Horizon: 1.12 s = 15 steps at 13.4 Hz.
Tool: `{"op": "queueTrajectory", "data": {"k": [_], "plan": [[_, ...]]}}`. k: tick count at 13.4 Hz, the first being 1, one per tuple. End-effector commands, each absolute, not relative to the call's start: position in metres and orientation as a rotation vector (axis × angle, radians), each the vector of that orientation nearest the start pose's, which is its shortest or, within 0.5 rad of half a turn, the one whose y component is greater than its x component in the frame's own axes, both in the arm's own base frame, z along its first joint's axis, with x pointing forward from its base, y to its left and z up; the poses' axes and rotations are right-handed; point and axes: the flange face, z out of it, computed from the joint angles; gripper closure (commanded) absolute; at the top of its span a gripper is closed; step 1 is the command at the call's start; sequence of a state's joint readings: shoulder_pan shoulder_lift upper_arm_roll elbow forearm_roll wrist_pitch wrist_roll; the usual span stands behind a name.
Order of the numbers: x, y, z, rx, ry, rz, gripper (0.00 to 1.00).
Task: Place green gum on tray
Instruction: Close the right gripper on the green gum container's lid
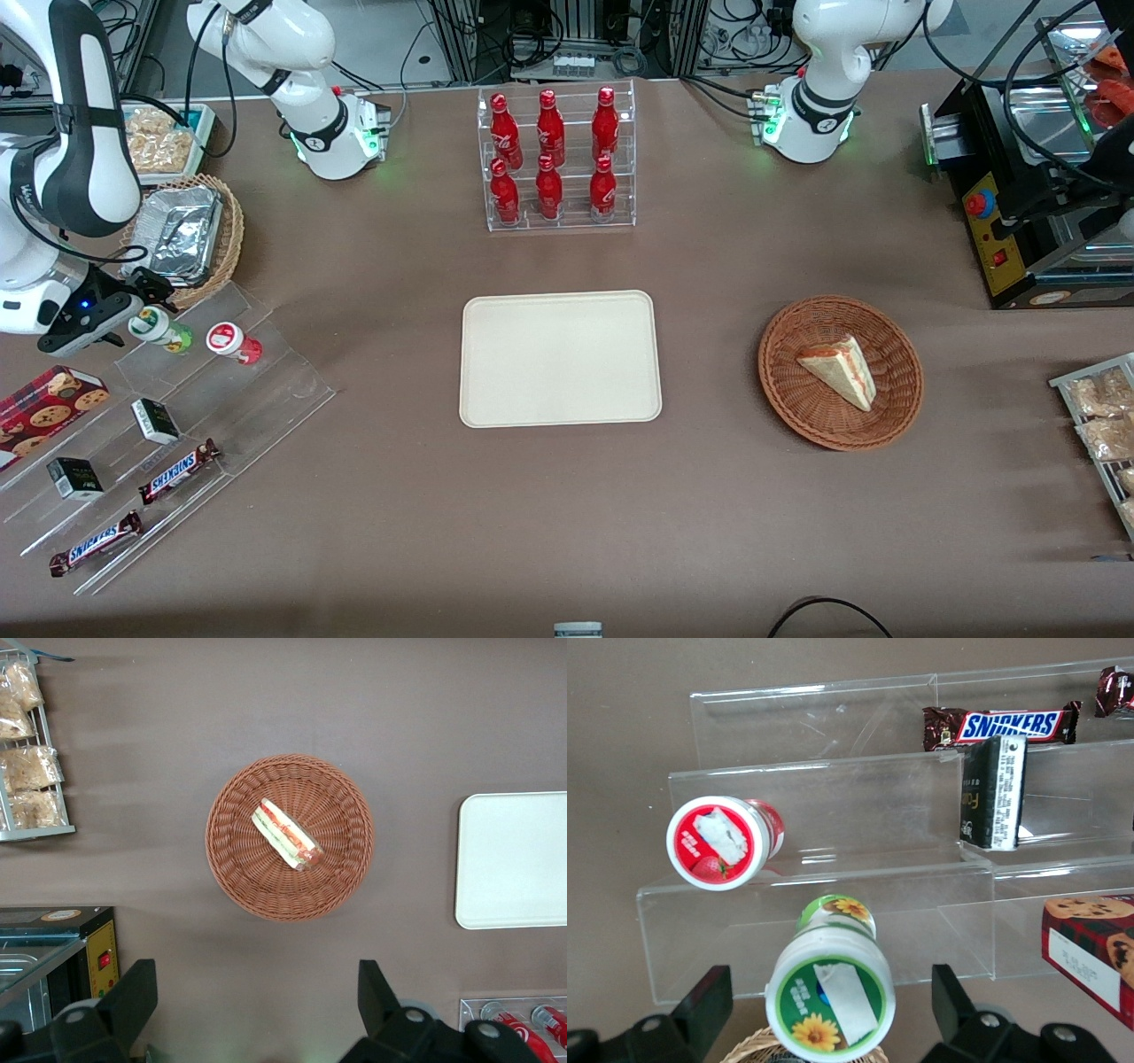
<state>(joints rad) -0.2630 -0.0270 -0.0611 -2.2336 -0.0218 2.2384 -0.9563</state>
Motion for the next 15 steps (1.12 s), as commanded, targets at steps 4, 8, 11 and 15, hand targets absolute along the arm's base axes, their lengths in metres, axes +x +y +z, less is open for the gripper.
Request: {"op": "queueTrajectory", "data": {"k": [4,8,11,15], "plan": [[0.496,-0.170,0.375,-3.015,-1.022,-0.041,0.11],[0.499,-0.170,0.376,-3.012,-1.011,-0.028,1.00],[0.505,-0.167,0.397,-2.982,-0.996,0.014,1.00],[0.518,-0.163,0.456,-2.950,-1.005,0.069,1.00]]}}
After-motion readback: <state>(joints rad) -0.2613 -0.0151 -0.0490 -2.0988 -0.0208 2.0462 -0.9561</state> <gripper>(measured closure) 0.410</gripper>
